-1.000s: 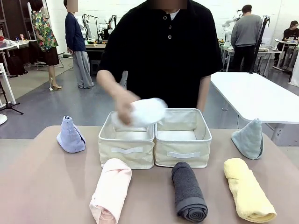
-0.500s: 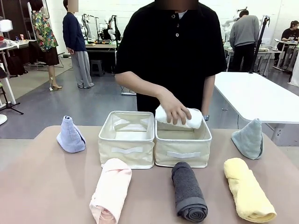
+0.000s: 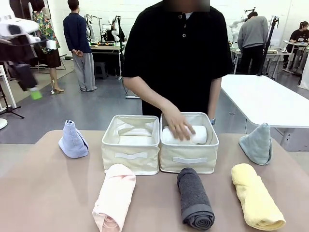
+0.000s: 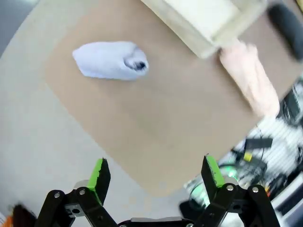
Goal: Sort the towels based on their folding style.
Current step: Pick up one triangle-folded towel and place it in the left Fabric basket.
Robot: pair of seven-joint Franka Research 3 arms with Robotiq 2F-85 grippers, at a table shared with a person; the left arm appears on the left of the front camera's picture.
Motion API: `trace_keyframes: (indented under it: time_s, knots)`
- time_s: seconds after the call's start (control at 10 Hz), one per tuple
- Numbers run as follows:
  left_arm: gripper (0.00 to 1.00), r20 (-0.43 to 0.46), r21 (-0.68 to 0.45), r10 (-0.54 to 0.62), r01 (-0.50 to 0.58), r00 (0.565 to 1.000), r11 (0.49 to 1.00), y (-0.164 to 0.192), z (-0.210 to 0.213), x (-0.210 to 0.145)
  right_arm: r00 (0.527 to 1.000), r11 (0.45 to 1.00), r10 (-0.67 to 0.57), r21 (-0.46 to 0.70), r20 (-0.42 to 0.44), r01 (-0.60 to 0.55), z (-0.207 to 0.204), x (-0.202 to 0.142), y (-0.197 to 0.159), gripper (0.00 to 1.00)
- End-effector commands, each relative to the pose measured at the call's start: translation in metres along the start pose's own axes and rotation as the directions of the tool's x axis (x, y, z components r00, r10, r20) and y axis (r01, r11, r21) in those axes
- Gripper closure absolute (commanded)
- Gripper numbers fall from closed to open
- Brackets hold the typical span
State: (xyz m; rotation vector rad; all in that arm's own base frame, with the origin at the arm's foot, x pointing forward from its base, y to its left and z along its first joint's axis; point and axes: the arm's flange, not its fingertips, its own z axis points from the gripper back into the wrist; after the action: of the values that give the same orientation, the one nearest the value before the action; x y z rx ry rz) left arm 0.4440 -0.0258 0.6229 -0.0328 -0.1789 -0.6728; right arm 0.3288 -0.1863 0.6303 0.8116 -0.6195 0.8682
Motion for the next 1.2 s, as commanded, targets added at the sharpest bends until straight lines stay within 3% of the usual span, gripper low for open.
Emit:
trace_keyframes:
  time_s: [0.0,0.1,0.2,0.3,0.8,0.9,1.1]
  knots:
    - [0.00,0.042,0.091,0.231,-0.234,0.972,0.968,-0.003,-0.038,0.027,1.000,1.000,0.012,0.009,0.016,-0.012,0.001,0.000,0.000,0.00]
    - [0.00,0.061,0.129,0.296,-0.301,0.953,0.945,0.002,-0.050,0.035,1.000,1.000,0.012,0.009,0.016,-0.012,0.001,0.000,0.000,0.00]
    - [0.00,0.028,0.058,0.286,-0.287,0.958,0.956,0.009,-0.055,0.031,1.000,1.000,0.012,0.009,0.016,-0.012,0.001,0.000,0.000,0.00]
    - [0.00,0.065,0.052,0.219,-0.223,0.973,0.973,-0.001,-0.037,0.029,1.000,1.000,0.012,0.009,0.016,-0.012,0.001,0.000,0.000,0.00]
    - [0.00,0.071,0.054,0.243,-0.247,0.967,0.967,-0.002,-0.040,0.033,1.000,1.000,0.012,0.009,0.016,-0.012,0.001,0.000,0.000,0.00]
    - [0.00,-0.058,-0.001,0.375,-0.375,0.925,0.927,-0.011,-0.059,0.049,1.000,1.000,0.012,0.009,0.016,-0.012,0.001,0.000,0.000,0.00]
    - [0.00,-0.159,0.000,0.627,-0.635,0.762,0.772,-0.012,-0.083,0.069,1.000,1.000,0.012,0.009,0.016,-0.012,0.001,0.000,0.000,0.00]
